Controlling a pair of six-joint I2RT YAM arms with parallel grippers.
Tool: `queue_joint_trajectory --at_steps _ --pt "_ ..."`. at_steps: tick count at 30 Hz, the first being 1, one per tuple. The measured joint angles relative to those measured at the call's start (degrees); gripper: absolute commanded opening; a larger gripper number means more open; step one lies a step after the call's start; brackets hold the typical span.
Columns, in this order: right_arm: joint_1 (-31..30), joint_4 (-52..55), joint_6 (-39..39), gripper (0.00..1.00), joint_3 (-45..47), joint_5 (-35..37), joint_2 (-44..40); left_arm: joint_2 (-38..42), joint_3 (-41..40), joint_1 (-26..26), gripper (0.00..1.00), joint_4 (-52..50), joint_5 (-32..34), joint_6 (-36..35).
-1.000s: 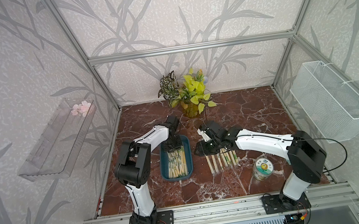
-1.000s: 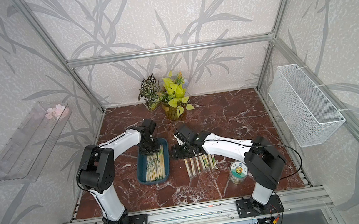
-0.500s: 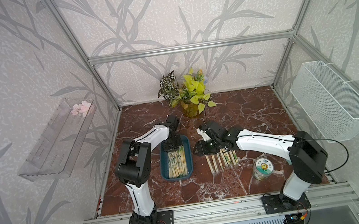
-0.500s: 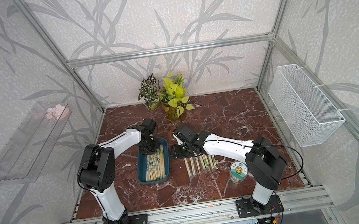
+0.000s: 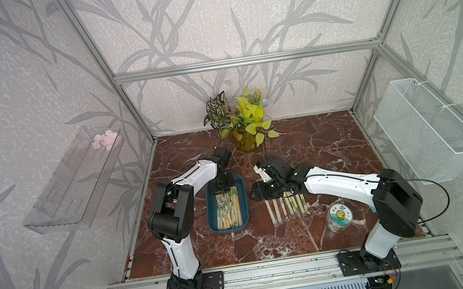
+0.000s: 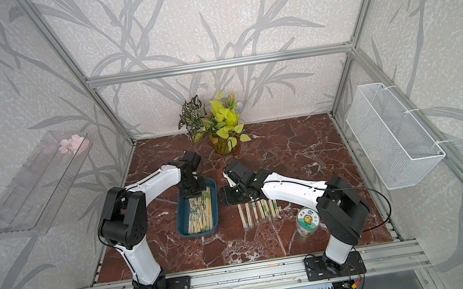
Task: Take the paired disposable chopsticks out of the storage box
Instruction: Pick up the paired disposable chopsticks from the storage box, then place the paired disposable chopsticks at the center of the board.
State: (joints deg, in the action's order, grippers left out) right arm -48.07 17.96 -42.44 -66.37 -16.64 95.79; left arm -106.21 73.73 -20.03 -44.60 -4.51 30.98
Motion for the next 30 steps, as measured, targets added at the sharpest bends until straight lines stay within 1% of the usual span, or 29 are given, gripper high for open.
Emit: queue_joint_trajectory --at_steps 4,9,19,22,26,30 --pt "0.0 -0.3 0.0 0.63 0.0 -0.4 0.0 2.9 1.8 0.2 0.04 -1.6 0.0 -0.5" --pt "0.0 -1.4 0.0 0.67 1.0 -0.6 -0.3 5.9 4.4 0.3 0.0 -3.0 -0.4 -0.6" --pt "0.0 -2.5 -0.4 0.83 4.3 0.2 -4.0 7.5 6.7 -0.3 0.0 -3.3 -4.4 0.6" --pt "0.0 -3.0 -0.7 0.88 5.8 1.1 -6.1 7.5 6.7 -1.6 0.0 -3.2 -4.9 1.5" --pt "0.0 -3.4 -1.3 0.98 8.2 2.3 -8.8 7.5 6.7 -4.8 0.0 -2.4 -5.4 3.3" --pt "0.5 -3.7 -2.2 0.99 10.0 3.3 -10.7 7.4 6.7 -8.0 0.0 -1.0 -5.7 5.6"
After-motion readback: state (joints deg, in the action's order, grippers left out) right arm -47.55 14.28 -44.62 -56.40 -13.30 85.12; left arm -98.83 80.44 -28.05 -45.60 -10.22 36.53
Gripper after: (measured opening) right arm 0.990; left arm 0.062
